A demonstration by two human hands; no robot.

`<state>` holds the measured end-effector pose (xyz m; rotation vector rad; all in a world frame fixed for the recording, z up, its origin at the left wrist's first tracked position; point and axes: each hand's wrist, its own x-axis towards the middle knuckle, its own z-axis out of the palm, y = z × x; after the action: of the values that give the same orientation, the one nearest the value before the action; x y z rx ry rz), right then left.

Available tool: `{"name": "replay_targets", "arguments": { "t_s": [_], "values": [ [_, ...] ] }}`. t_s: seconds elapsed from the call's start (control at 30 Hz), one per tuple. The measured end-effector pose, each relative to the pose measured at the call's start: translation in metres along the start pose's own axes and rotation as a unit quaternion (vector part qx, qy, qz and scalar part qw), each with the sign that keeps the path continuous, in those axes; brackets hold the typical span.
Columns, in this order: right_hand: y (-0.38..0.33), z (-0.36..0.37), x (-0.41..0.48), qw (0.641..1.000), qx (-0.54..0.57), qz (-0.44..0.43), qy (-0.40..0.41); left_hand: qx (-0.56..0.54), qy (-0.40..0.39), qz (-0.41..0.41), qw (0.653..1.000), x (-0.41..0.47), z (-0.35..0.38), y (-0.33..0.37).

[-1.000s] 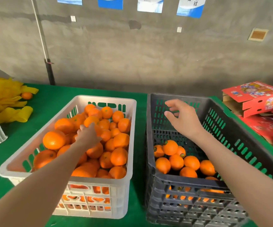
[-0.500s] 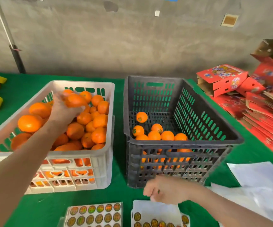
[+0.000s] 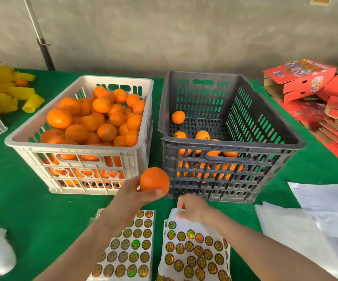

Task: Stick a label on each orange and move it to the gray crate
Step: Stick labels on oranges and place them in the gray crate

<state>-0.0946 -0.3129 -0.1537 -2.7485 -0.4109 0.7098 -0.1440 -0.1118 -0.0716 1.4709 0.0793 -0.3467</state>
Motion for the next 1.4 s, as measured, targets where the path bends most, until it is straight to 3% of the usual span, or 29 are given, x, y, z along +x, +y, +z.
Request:
{"name": "replay_targets", "arguments": {
  "t_s": [0.13, 0.3, 0.5, 0.73, 1.0, 1.13, 1.23, 1.33, 1.4],
  "values": [
    [0.011, 0.005, -0.009, 0.991, 0.091, -0.050, 0.089, -0.076, -0.018, -0.114, 0.990, 0.006, 0.016, -0.041],
    [0.016, 0.000, -0.027, 0.967, 0.183, -0.083, 0.155, -0.125, -0.054, -0.188, 0.973, 0.026, 0.028, -0.064],
    [0.015, 0.010, -0.048, 0.943, 0.131, -0.110, 0.287, -0.183, -0.042, -0.211, 0.959, 0.037, 0.039, -0.062],
    [0.011, 0.019, -0.060, 0.933, 0.138, -0.150, 0.295, -0.231, -0.073, -0.211, 0.947, 0.037, 0.039, -0.060],
    [0.010, 0.016, -0.065, 0.915, 0.035, -0.261, 0.307, -0.224, -0.070, -0.231, 0.944, 0.037, 0.038, -0.060],
    [0.012, 0.022, -0.068, 0.920, 0.106, -0.213, 0.311, -0.195, -0.078, -0.227, 0.951, 0.038, 0.036, -0.059],
    [0.015, 0.018, -0.074, 0.900, 0.222, -0.144, 0.345, -0.153, -0.065, -0.218, 0.962, 0.039, 0.032, -0.062],
    [0.014, 0.004, -0.077, 0.863, 0.352, -0.062, 0.357, 0.033, -0.055, -0.166, 0.984, 0.037, 0.028, -0.063],
    [0.011, -0.006, -0.080, 0.845, 0.422, -0.049, 0.325, 0.111, -0.055, -0.135, 0.983, 0.033, 0.029, -0.059]
  ]
}}
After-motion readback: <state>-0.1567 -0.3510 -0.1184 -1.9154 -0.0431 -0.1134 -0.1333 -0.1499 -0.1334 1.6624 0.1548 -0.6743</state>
